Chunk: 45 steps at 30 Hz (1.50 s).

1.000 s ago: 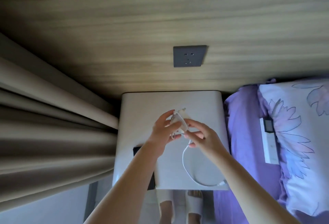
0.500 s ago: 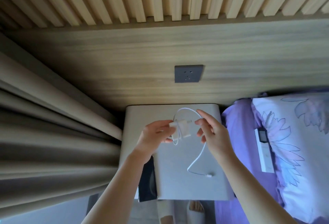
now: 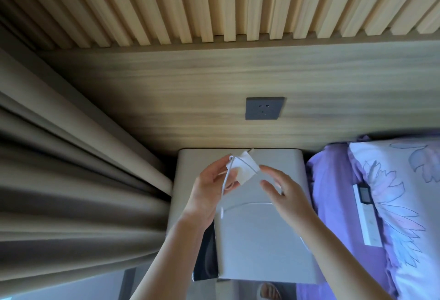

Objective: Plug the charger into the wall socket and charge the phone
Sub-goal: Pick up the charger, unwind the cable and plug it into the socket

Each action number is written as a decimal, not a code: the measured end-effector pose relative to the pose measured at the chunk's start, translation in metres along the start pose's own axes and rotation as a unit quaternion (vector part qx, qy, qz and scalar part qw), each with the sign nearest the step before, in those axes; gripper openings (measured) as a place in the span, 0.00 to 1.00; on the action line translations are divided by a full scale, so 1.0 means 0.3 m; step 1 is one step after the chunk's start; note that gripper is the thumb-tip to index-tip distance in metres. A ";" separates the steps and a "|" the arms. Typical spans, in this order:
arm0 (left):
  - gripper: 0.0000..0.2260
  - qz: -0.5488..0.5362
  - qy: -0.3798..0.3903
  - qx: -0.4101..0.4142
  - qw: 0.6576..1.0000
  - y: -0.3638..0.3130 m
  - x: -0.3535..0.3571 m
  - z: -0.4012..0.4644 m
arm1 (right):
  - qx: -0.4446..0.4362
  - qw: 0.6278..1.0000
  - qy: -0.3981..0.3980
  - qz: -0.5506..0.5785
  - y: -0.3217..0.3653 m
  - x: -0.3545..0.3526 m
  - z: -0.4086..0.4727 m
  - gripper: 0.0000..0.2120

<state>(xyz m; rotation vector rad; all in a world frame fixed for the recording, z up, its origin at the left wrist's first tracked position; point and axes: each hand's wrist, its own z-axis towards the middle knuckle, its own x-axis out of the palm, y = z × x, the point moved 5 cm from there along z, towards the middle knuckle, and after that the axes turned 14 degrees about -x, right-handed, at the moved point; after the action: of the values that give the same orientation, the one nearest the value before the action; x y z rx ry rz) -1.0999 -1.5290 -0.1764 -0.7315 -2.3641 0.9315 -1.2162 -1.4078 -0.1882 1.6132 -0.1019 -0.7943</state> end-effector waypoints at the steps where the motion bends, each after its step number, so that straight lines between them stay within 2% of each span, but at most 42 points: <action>1: 0.15 0.013 0.019 0.006 1.000 -0.006 0.011 -0.003 | 0.015 0.998 -0.011 0.066 0.015 0.001 0.008 0.13; 5: 0.16 0.010 0.048 0.024 0.999 -0.043 0.038 -0.014 | 0.068 0.965 -0.018 0.254 0.050 0.008 0.030 0.11; 9: 0.16 0.028 0.013 0.016 0.999 -0.046 0.038 -0.008 | 0.076 0.945 -0.078 0.310 0.058 0.009 0.040 0.11; 11: 0.18 0.041 0.023 0.003 0.999 -0.034 0.034 -0.004 | 0.086 0.933 -0.109 0.331 0.049 0.012 0.041 0.12; 13: 0.17 0.066 0.051 -0.011 0.996 -0.019 0.020 0.001 | 0.086 0.932 -0.108 0.336 0.038 0.018 0.041 0.11; 15: 0.20 0.090 0.042 -0.048 0.994 0.007 -0.015 0.011 | 0.076 0.939 -0.101 0.321 0.029 0.018 0.042 0.10; 18: 0.25 0.039 -0.047 -0.084 0.995 0.041 -0.091 0.020 | 0.072 0.949 -0.102 0.288 0.003 0.007 0.043 0.12; 21: 0.19 0.003 -0.119 -0.031 0.992 0.017 -0.127 0.016 | 0.077 0.955 -0.117 0.261 -0.028 0.007 0.044 0.11; 23: 0.15 0.041 -0.091 0.006 0.995 -0.007 -0.094 0.016 | 0.081 0.957 -0.115 0.254 -0.030 0.021 0.044 0.09; 25: 0.15 0.090 -0.022 0.010 0.996 -0.012 -0.027 0.018 | 0.075 0.963 -0.091 0.241 -0.020 0.038 0.047 0.10; 27: 0.17 0.106 -0.006 0.002 0.994 -0.007 0.017 0.023 | 0.067 0.972 -0.062 0.216 -0.011 0.050 0.047 0.12; 31: 0.12 0.065 -0.080 0.005 0.995 0.001 0.030 0.031 | 0.063 0.972 -0.087 0.207 -0.013 0.045 0.045 0.20; 35: 0.03 0.006 -0.097 -0.002 0.995 0.000 0.039 0.028 | 0.033 0.983 -0.020 0.178 0.014 0.071 0.044 0.38; 37: 0.07 0.007 -0.112 -0.019 0.993 -0.008 0.040 0.032 | 0.023 0.991 0.015 0.133 0.020 0.078 0.037 0.45; 39: 0.08 -0.010 -0.139 -0.039 0.989 -0.017 0.027 0.042 | 0.033 0.992 0.020 0.124 0.019 0.067 0.031 0.42; 43: 0.06 -0.069 -0.179 -0.086 0.978 -0.014 -0.013 0.061 | 0.071 0.976 0.015 0.204 0.031 0.025 0.025 0.23; 44: 0.08 -0.067 -0.185 -0.102 0.975 -0.004 -0.018 0.066 | 0.062 0.970 0.002 0.235 0.044 0.012 0.026 0.19; 45: 0.15 -0.042 -0.199 -0.119 0.972 0.010 -0.024 0.070 | 0.056 0.961 -0.017 0.270 0.057 -0.001 0.031 0.17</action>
<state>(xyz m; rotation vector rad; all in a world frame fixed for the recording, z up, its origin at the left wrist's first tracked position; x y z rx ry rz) -1.1065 -1.5415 -0.1939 -0.5649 -2.8739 0.8288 -1.2152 -1.4193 -0.1723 1.5703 -0.5956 -0.3952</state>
